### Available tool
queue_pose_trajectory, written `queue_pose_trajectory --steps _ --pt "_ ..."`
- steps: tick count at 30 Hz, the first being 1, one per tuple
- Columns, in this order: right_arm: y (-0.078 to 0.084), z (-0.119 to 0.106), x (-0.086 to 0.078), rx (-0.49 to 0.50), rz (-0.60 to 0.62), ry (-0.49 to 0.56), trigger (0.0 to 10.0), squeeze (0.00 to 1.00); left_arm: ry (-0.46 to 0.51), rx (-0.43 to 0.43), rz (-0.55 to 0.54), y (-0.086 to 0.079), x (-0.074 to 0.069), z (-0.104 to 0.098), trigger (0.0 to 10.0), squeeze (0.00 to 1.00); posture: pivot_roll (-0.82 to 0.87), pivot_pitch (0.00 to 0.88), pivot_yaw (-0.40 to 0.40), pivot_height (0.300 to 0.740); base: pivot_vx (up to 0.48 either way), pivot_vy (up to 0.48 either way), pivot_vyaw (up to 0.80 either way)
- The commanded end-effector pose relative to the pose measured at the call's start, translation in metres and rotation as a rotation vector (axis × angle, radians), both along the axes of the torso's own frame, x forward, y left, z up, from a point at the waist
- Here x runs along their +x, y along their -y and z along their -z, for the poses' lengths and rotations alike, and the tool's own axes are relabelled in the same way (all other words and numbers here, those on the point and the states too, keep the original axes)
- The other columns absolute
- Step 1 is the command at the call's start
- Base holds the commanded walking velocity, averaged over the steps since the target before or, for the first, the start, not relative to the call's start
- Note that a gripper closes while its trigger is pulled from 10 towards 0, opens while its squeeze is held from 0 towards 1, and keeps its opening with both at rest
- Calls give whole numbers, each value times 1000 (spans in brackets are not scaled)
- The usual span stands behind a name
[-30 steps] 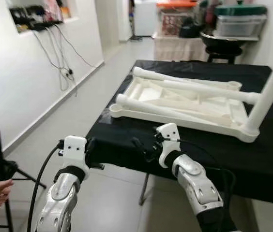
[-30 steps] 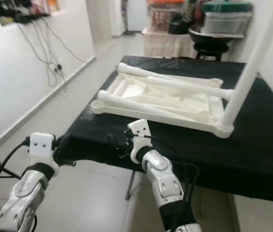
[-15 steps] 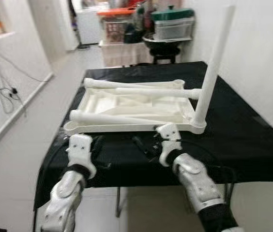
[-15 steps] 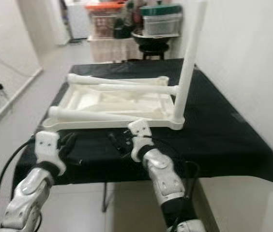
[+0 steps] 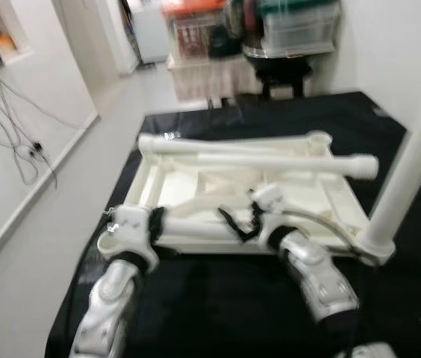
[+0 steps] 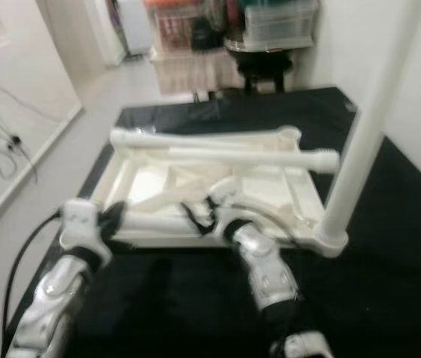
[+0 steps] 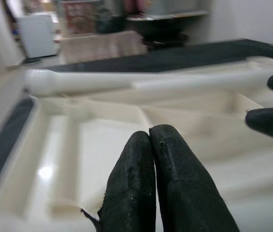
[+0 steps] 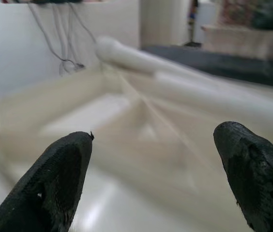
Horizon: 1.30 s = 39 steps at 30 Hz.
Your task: Building children table
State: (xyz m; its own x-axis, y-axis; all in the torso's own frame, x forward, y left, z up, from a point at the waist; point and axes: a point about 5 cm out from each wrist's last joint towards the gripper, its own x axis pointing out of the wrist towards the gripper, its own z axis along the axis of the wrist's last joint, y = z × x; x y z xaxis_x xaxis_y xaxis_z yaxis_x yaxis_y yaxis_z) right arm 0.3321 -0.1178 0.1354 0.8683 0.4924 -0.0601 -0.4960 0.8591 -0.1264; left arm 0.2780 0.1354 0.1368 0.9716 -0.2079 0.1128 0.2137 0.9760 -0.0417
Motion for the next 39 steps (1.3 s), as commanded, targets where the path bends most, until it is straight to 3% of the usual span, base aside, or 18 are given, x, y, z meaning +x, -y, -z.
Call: queue_pose_trajectory --steps 1,6,10,12,15,17,18,21,24,25,28,39 --pt "-15 -15 2 4 -72 53 10000 0 -12 21 -25 -9 -1 3 10000 0 -84 0 62 740 401 0 0" --pt "-13 -47 12 -66 -167 134 10000 0 -4 9 31 -1 -3 0 10000 0 -81 0 58 740 145 0 0" --pt "-9 -77 16 -234 -301 199 10000 0 -32 49 99 8 -9 4 10000 0 -77 0 51 740 0 0 0" --pt "-1 -85 21 -354 -314 159 10000 0 -43 50 104 11 -12 6 10000 0 -72 6 41 740 0 0 0" --pt "3 -98 24 -431 -361 160 10000 0 -63 42 106 11 -14 8 10000 0 -71 10 36 740 0 0 0" --pt "11 -113 28 -568 -429 119 10000 0 -88 39 111 12 -17 12 10000 0 -68 18 24 740 0 0 0" --pt "11 -113 28 -568 -429 119 10000 0 -88 39 111 12 -17 12 10000 0 -68 18 24 740 0 0 0" --pt "25 -121 38 -802 -467 -54 10000 0 -120 89 156 16 -24 18 10000 0 -61 25 8 740 0 0 0" --pt "36 -116 48 -929 -443 -202 10000 0 -132 128 170 16 -27 20 10000 0 -62 34 -1 740 0 0 0" --pt "36 -116 48 -929 -443 -202 10000 0 -132 128 170 16 -27 20 10000 0 -62 34 -1 740 0 0 0" --pt "50 -106 59 -1004 -357 -347 10000 0 -136 127 171 17 -30 20 10000 0 -63 44 -8 740 0 0 0" --pt "76 -87 71 -1054 -67 -466 10000 0 -137 120 169 19 -36 17 10000 0 -47 64 -13 740 0 0 0"
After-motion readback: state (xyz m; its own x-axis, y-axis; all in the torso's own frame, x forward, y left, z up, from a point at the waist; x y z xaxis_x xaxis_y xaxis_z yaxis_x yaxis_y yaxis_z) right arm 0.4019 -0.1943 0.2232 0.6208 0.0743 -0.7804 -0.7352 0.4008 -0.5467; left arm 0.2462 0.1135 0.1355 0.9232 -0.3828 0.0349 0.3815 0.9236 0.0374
